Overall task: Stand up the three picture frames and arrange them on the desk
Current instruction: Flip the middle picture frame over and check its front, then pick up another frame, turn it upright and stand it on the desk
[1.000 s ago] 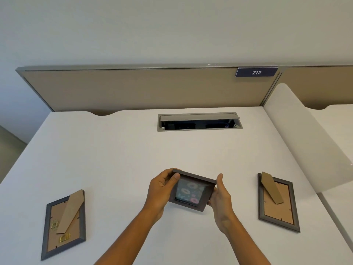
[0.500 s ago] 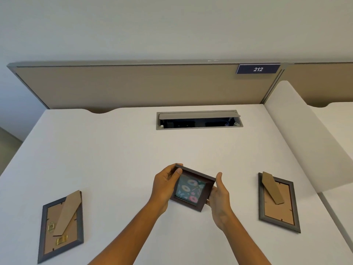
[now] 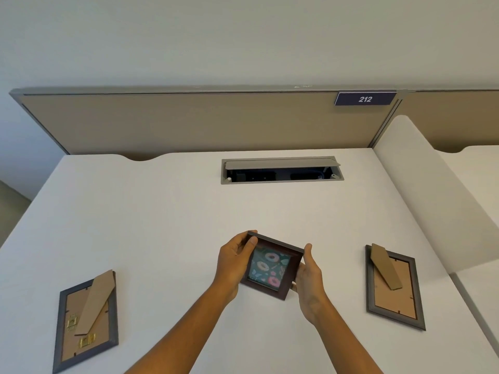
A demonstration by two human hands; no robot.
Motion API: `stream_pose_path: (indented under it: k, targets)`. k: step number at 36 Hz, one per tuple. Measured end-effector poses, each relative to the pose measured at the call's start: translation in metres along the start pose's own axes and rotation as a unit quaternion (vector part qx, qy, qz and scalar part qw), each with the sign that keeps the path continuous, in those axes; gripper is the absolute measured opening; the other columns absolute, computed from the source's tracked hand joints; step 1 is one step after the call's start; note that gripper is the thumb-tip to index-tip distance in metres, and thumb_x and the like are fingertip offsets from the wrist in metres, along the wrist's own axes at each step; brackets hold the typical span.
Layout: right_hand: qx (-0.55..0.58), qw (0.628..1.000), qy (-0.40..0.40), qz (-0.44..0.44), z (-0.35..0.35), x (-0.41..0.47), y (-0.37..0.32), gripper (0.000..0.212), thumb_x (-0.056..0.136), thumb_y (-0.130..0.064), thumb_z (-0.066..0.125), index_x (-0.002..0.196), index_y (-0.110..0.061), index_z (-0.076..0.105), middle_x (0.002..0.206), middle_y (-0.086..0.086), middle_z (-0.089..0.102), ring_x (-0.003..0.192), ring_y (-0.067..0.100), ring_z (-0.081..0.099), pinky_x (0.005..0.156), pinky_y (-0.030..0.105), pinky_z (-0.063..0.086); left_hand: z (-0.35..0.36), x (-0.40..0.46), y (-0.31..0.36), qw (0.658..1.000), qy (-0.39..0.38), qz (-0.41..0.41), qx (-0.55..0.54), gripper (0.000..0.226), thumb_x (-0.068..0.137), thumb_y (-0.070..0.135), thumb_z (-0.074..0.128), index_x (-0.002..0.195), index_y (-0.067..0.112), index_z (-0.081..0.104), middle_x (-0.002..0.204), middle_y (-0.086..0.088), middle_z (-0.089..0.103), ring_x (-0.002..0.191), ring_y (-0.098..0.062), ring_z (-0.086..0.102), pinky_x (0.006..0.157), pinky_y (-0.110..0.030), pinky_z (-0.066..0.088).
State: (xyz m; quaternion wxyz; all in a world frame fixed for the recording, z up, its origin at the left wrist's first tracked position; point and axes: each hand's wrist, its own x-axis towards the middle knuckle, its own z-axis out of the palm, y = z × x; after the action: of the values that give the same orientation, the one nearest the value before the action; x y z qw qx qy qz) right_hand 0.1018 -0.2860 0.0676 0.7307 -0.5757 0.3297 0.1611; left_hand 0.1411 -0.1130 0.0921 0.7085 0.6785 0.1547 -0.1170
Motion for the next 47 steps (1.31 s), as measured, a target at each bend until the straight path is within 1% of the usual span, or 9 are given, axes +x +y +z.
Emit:
stream_pose_path:
  k: [6, 10, 12, 14, 18, 22, 27, 32, 47]
  targets:
    - [-0.02, 1.0, 0.012, -0.006, 0.0, -0.003, 0.001, 0.077, 0.101, -0.081, 0.021, 0.132, -0.031, 0.071, 0.132, -0.001, 0.077, 0.13, 0.024, 0.066, 0.121, 0.055, 0.039, -0.002, -0.001, -0.003, 1.0, 0.018, 0.01, 0.021, 0.021, 0.1, 0.031, 0.065, 0.121, 0.028, 0.065, 0.121, 0.004, 0.074, 0.1, -0.004, 0.071, 0.065, -0.011, 0.056]
    - [-0.05, 0.996, 0.049, -0.053, 0.001, -0.01, -0.001, 0.074, 0.108, -0.072, 0.016, 0.125, -0.026, 0.072, 0.129, 0.001, 0.073, 0.13, 0.023, 0.06, 0.119, 0.046, 0.035, -0.009, -0.002, -0.011, 0.995, 0.021, 0.05, 0.087, 0.044, 0.099, 0.043, 0.062, 0.141, 0.03, 0.057, 0.147, 0.011, 0.058, 0.135, -0.01, 0.054, 0.078, -0.002, 0.05]
    - [-0.072, 0.99, 0.074, -0.095, -0.001, -0.011, -0.003, 0.071, 0.111, -0.068, 0.019, 0.134, -0.023, 0.069, 0.135, -0.001, 0.069, 0.132, 0.02, 0.057, 0.112, 0.039, 0.035, -0.015, -0.002, -0.018, 0.981, 0.015, 0.08, 0.175, 0.063, 0.095, 0.055, 0.059, 0.153, 0.036, 0.042, 0.163, 0.012, 0.038, 0.152, -0.015, 0.033, 0.104, -0.013, 0.046]
    - [-0.147, 0.968, 0.104, -0.177, -0.005, -0.01, -0.004, 0.067, 0.108, -0.069, 0.022, 0.147, -0.028, 0.059, 0.15, -0.005, 0.06, 0.144, 0.018, 0.051, 0.121, 0.041, 0.036, -0.022, -0.003, -0.025, 0.962, 0.007, 0.099, 0.256, 0.079, 0.091, 0.067, 0.052, 0.161, 0.041, 0.023, 0.173, 0.012, 0.009, 0.16, -0.019, 0.003, 0.126, -0.043, 0.028]
    - [-0.329, 0.873, 0.163, -0.32, -0.012, -0.007, -0.011, 0.071, 0.104, -0.064, 0.024, 0.159, -0.026, 0.047, 0.168, -0.005, 0.045, 0.158, 0.019, 0.036, 0.131, 0.049, 0.024, -0.037, -0.002, -0.033, 0.892, 0.02, 0.206, 0.401, 0.094, 0.089, 0.085, 0.022, 0.164, 0.034, -0.004, 0.17, 0.014, -0.022, 0.155, -0.01, -0.028, 0.127, -0.046, -0.01]
    - [-0.41, 0.801, 0.17, -0.403, -0.009, -0.008, -0.024, 0.065, 0.108, -0.054, 0.034, 0.168, -0.026, 0.034, 0.18, -0.002, 0.023, 0.167, 0.022, 0.019, 0.135, 0.055, 0.013, -0.052, -0.005, -0.034, 0.846, 0.048, 0.245, 0.472, 0.092, 0.094, 0.079, 0.02, 0.164, 0.027, -0.008, 0.171, 0.006, -0.025, 0.157, -0.018, -0.026, 0.125, -0.048, -0.014]
    - [-0.462, 0.745, 0.153, -0.457, 0.006, -0.014, -0.033, 0.07, 0.109, -0.053, 0.037, 0.172, -0.027, 0.025, 0.184, -0.004, 0.007, 0.17, 0.019, 0.001, 0.137, 0.054, 0.0, -0.068, -0.013, -0.031, 0.834, 0.072, 0.261, 0.481, 0.089, 0.098, 0.071, 0.03, 0.164, 0.026, -0.008, 0.171, 0.003, -0.024, 0.158, -0.02, -0.023, 0.126, -0.052, -0.008]
    - [-0.491, 0.702, 0.123, -0.502, 0.029, -0.023, -0.034, 0.071, 0.11, -0.05, 0.041, 0.172, -0.023, 0.024, 0.184, -0.002, 0.004, 0.17, 0.019, -0.003, 0.137, 0.054, -0.001, -0.09, -0.024, -0.026, 0.83, 0.102, 0.258, 0.483, 0.089, 0.097, 0.071, 0.031, 0.165, 0.025, -0.006, 0.172, 0.003, -0.022, 0.158, -0.021, -0.022, 0.127, -0.053, -0.007]
    - [-0.544, 0.651, -0.044, -0.527, 0.137, -0.041, 0.017, 0.068, 0.113, -0.049, 0.037, 0.172, -0.018, 0.024, 0.184, 0.0, 0.004, 0.17, 0.018, -0.003, 0.137, 0.056, -0.001, -0.194, -0.061, -0.05, 0.849, 0.192, 0.191, 0.453, 0.094, 0.095, 0.074, 0.031, 0.165, 0.024, -0.008, 0.171, 0.004, -0.023, 0.157, -0.021, -0.025, 0.126, -0.056, -0.008]
